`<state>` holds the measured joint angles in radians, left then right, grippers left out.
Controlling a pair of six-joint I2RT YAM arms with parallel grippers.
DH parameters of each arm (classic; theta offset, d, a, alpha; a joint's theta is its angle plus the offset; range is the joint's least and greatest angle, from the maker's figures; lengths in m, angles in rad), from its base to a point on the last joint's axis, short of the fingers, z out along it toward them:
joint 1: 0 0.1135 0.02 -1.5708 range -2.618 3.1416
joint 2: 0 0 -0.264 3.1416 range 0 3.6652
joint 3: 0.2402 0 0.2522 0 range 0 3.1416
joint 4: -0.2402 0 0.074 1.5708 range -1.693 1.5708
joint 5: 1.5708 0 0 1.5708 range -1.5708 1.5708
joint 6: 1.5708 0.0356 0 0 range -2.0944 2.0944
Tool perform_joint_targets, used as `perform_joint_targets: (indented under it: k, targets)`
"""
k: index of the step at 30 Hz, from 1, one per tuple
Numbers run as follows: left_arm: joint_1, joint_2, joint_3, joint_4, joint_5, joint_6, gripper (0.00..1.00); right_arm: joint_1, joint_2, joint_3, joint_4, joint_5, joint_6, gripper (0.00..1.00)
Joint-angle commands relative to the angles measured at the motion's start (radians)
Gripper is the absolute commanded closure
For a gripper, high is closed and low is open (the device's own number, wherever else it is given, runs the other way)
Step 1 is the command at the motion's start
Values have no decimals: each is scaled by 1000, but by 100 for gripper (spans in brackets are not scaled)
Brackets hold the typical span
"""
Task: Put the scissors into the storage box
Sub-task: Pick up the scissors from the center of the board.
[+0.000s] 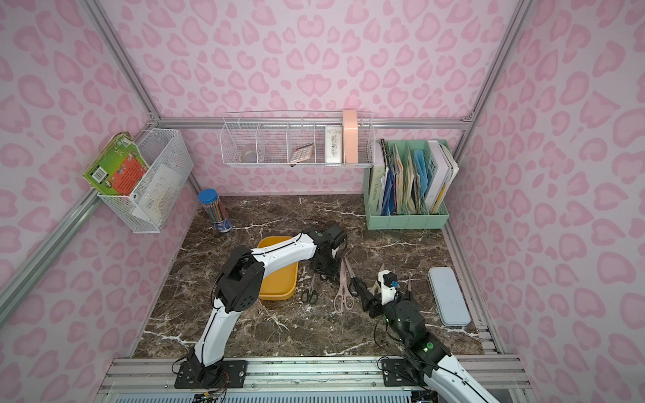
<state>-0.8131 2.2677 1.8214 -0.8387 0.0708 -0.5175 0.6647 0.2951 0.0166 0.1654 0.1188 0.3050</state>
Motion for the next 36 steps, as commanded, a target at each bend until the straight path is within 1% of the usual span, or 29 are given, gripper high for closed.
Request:
perform_joint_targets:
  k: [1, 2, 6, 8, 9, 10, 11, 13, 17, 19, 24, 27, 30, 32, 34, 36]
  targets:
    - [0, 20, 17, -21, -4, 18, 67, 1, -29, 1, 22, 17, -10, 26]
    - [-1, 31, 25, -35, -13, 21, 70, 1, -44, -1, 19, 20, -9, 26]
    - [-7, 73, 72, -106, -72, 33, 71, 1, -112, -14, 0, 28, -10, 26]
    - [-7, 83, 85, -124, -82, 40, 80, 1, -125, -17, -3, 25, -12, 25]
    - [-8, 84, 85, -124, -83, 40, 82, 1, -121, -17, -1, 19, -14, 25]
    - [-8, 83, 84, -124, -86, 41, 86, 1, -109, -16, 5, 17, -15, 25]
    - [-8, 81, 85, -121, -87, 46, 92, 1, -89, -14, 12, 18, -14, 24]
    - [-9, 76, 85, -121, -101, 50, 100, 1, -30, -5, 32, 14, -14, 23]
    - [-8, 40, 70, -105, -114, 57, 100, 1, 125, 28, 75, -2, -14, 22]
    - [-10, 5, 62, -91, -110, 61, 100, 1, 178, 40, 86, -1, -11, 22]
    - [-12, -106, 68, -75, -106, 81, 100, 0, 224, 57, 88, 28, 6, 20]
    - [-9, -172, 81, -91, -120, 89, 100, -4, 255, 93, 64, 17, 6, 18]
    - [1, -240, 79, -111, -128, 92, 100, -8, 338, 186, 3, 8, 1, 16]
    - [10, -294, 74, -124, -138, 91, 100, -33, 430, 264, -32, -42, -11, 14]
    - [20, -341, 64, -153, -182, 63, 100, -56, 521, 341, -76, -80, -28, 14]
    - [33, -391, 34, -175, -225, 68, 100, -70, 609, 417, -114, -109, -50, 14]
